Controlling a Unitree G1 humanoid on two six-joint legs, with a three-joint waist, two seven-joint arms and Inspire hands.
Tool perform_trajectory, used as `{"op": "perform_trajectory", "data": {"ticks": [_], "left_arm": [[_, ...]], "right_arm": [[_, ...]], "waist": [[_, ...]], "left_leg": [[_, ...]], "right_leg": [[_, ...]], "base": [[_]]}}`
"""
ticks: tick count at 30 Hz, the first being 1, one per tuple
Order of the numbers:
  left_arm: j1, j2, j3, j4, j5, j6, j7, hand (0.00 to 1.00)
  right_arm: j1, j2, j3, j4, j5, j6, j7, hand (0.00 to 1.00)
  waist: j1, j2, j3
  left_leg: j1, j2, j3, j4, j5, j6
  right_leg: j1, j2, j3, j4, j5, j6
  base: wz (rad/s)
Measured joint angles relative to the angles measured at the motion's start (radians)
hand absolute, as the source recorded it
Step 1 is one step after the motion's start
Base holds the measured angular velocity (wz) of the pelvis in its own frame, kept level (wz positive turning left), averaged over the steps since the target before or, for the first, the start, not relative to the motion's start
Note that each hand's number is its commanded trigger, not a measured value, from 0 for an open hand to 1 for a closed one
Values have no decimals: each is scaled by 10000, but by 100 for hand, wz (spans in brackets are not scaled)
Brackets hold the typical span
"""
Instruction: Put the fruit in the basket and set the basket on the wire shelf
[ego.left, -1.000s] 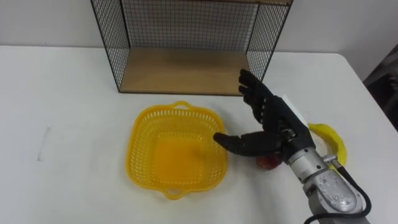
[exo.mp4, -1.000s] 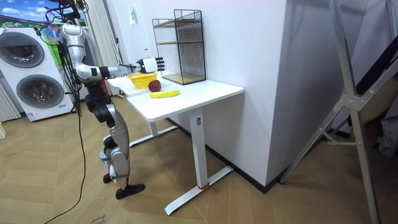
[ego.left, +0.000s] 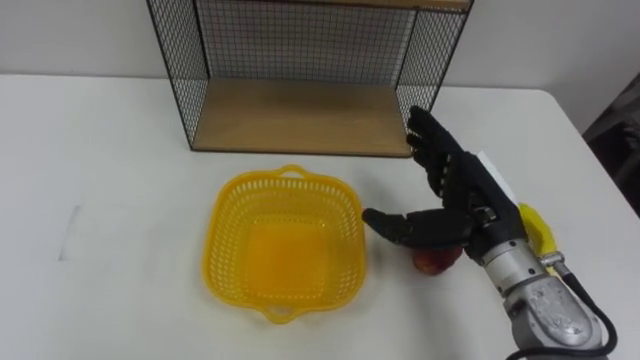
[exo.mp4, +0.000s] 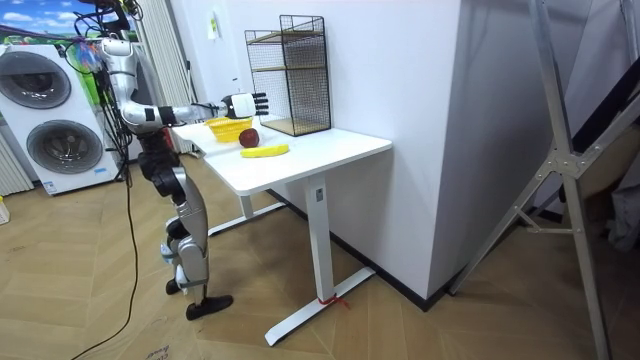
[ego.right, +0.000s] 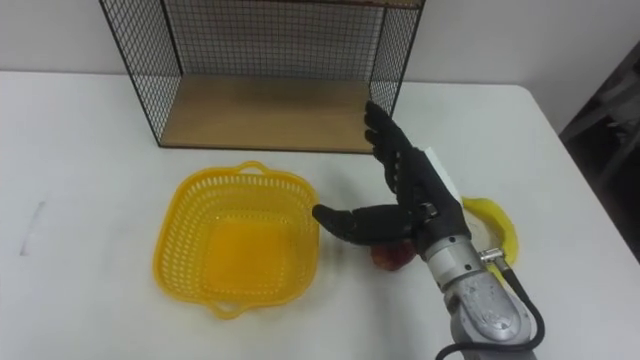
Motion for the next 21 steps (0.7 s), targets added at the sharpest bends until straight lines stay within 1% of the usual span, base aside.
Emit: {"op": "perform_trajectory", "data": {"ticks": [11,16,21], "left_arm": [[-2,28,0,-87,0,-15,35,0],[-6,28,0,-12,0,-15,135,0],[-13,28,-1,24,-4,-13,145,0]], "right_arm": [[7,1,-19,63,-304,0,-246,0],[22,7,-16,644,-308,-10,-329,0],[30,2,-18,745,-309,-8,-341,0]], "waist": [[-42,6,13],[-39,11,16],[-74,-5,-3]], "left_leg": [[-9,0,1,-1,0,0],[-49,-1,17,-6,0,0],[-182,-2,47,7,0,0]], "right_leg": [[-10,5,5,-1,-1,2],[-59,2,5,-2,-3,4],[-222,4,16,34,-2,3]], "base": [[0],[0],[-1]]}}
